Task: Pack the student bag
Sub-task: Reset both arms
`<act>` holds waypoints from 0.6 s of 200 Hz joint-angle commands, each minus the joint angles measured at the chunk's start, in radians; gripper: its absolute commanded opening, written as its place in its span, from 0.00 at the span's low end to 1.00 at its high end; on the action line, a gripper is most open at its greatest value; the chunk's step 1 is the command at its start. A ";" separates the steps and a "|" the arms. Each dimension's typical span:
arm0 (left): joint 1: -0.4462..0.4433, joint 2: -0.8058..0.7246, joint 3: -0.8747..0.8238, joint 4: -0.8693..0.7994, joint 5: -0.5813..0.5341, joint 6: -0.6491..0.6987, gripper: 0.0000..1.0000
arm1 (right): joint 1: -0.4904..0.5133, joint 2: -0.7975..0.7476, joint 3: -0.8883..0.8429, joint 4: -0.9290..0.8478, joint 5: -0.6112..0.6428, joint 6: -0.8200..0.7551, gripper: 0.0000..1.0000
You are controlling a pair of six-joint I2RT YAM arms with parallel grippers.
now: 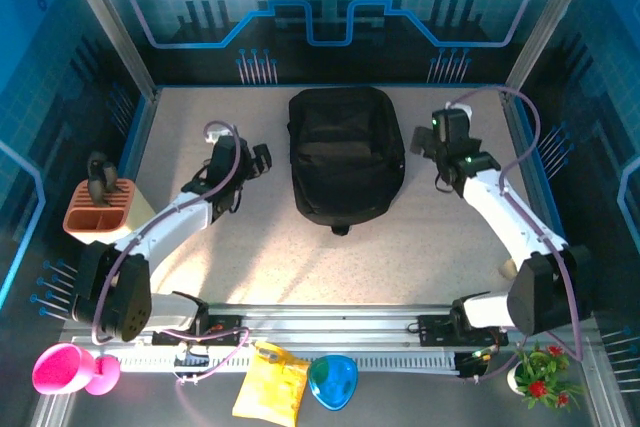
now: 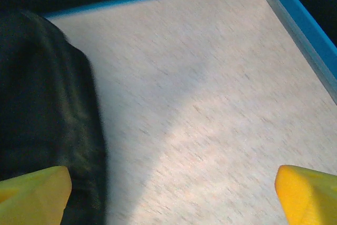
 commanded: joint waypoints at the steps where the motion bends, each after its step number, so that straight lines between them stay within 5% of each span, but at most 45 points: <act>1: 0.012 -0.084 -0.082 0.055 -0.165 0.081 0.99 | -0.027 -0.072 -0.145 0.121 0.110 -0.012 1.00; 30: 0.045 -0.149 -0.202 0.105 -0.303 0.077 0.99 | -0.085 -0.114 -0.308 0.192 0.169 0.011 1.00; 61: 0.075 -0.206 -0.249 0.136 -0.306 0.143 0.99 | -0.124 -0.094 -0.445 0.365 0.097 -0.070 1.00; 99: 0.109 -0.185 -0.312 0.245 -0.236 0.265 0.99 | -0.127 -0.076 -0.539 0.587 0.018 -0.162 1.00; 120: 0.161 -0.158 -0.383 0.411 -0.091 0.313 0.99 | -0.126 -0.078 -0.604 0.780 -0.040 -0.214 1.00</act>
